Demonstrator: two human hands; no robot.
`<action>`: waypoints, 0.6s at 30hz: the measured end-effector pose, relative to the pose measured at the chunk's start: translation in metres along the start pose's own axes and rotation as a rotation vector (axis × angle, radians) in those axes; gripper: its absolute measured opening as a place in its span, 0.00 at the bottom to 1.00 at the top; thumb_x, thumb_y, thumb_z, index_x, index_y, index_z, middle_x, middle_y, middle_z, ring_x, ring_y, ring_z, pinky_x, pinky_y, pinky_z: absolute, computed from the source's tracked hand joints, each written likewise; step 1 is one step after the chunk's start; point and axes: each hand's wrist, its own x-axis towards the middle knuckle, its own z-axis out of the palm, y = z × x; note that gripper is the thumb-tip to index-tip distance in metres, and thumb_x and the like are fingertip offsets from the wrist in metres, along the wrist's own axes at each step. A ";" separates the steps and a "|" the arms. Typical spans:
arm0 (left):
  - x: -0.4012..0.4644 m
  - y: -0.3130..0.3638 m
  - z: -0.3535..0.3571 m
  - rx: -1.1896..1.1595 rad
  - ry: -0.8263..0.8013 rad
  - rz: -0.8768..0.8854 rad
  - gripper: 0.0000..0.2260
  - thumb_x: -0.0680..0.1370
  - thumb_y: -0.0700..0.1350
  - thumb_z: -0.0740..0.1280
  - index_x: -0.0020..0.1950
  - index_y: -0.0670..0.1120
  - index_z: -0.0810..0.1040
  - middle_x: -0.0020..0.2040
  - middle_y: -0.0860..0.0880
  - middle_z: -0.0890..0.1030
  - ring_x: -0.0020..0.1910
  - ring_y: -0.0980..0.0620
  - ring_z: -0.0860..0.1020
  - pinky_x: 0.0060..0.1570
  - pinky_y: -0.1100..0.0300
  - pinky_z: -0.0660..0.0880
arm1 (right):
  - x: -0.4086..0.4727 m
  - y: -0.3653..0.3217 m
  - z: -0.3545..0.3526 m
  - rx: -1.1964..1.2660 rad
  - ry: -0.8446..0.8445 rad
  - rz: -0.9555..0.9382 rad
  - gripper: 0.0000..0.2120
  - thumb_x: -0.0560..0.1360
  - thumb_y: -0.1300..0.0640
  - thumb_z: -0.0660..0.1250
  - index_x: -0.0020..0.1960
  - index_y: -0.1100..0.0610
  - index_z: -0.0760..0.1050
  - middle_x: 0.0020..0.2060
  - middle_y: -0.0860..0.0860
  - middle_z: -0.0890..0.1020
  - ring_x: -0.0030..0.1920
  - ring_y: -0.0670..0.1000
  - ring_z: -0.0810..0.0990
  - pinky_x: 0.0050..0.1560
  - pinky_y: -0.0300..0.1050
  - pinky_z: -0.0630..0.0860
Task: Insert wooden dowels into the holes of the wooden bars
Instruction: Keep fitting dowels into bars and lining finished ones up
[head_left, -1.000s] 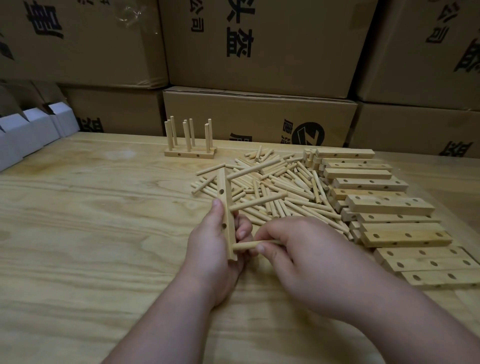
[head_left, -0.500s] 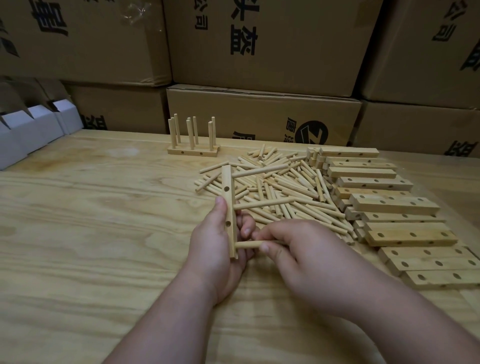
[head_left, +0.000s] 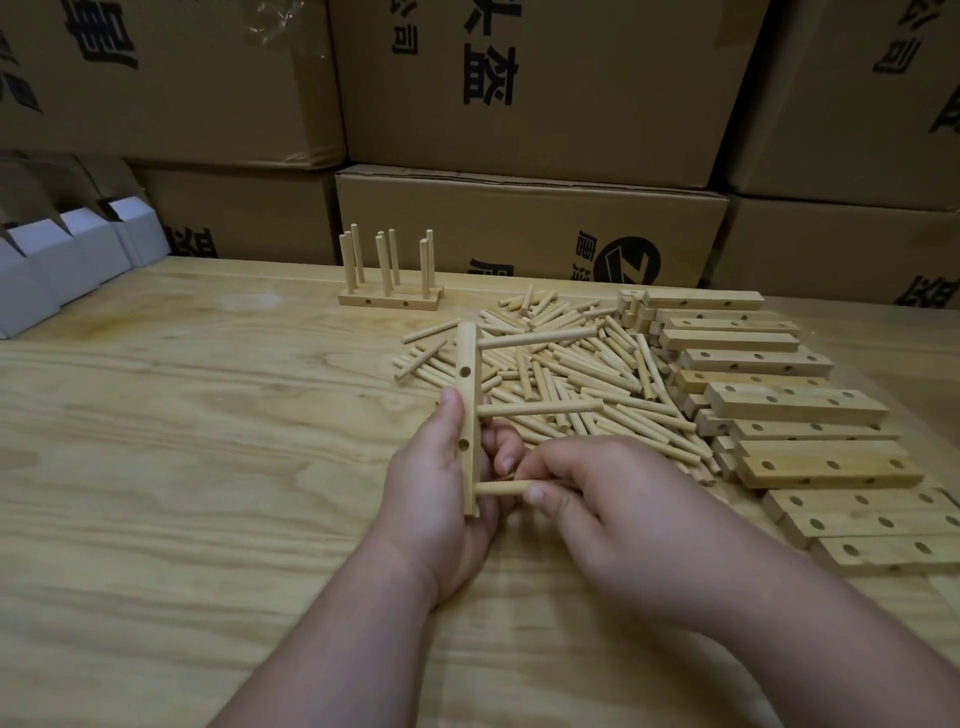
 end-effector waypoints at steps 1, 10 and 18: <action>0.000 0.000 0.000 0.001 -0.013 -0.008 0.29 0.83 0.59 0.51 0.30 0.44 0.73 0.29 0.44 0.68 0.26 0.50 0.68 0.32 0.57 0.64 | 0.000 0.000 -0.001 0.013 -0.005 -0.003 0.04 0.79 0.52 0.65 0.48 0.46 0.79 0.36 0.40 0.80 0.41 0.42 0.77 0.38 0.34 0.71; -0.001 -0.004 0.004 0.016 -0.034 0.052 0.26 0.79 0.64 0.53 0.44 0.46 0.79 0.34 0.43 0.72 0.32 0.47 0.72 0.37 0.53 0.69 | -0.002 0.002 -0.023 0.067 -0.017 0.049 0.04 0.79 0.51 0.69 0.50 0.46 0.83 0.36 0.28 0.79 0.42 0.30 0.77 0.40 0.24 0.69; 0.004 0.000 0.006 -0.055 0.150 -0.021 0.15 0.84 0.51 0.57 0.58 0.44 0.79 0.34 0.47 0.74 0.30 0.51 0.70 0.31 0.58 0.68 | -0.008 0.003 -0.058 0.093 0.054 0.124 0.22 0.64 0.25 0.60 0.49 0.36 0.79 0.40 0.37 0.81 0.38 0.40 0.80 0.33 0.40 0.79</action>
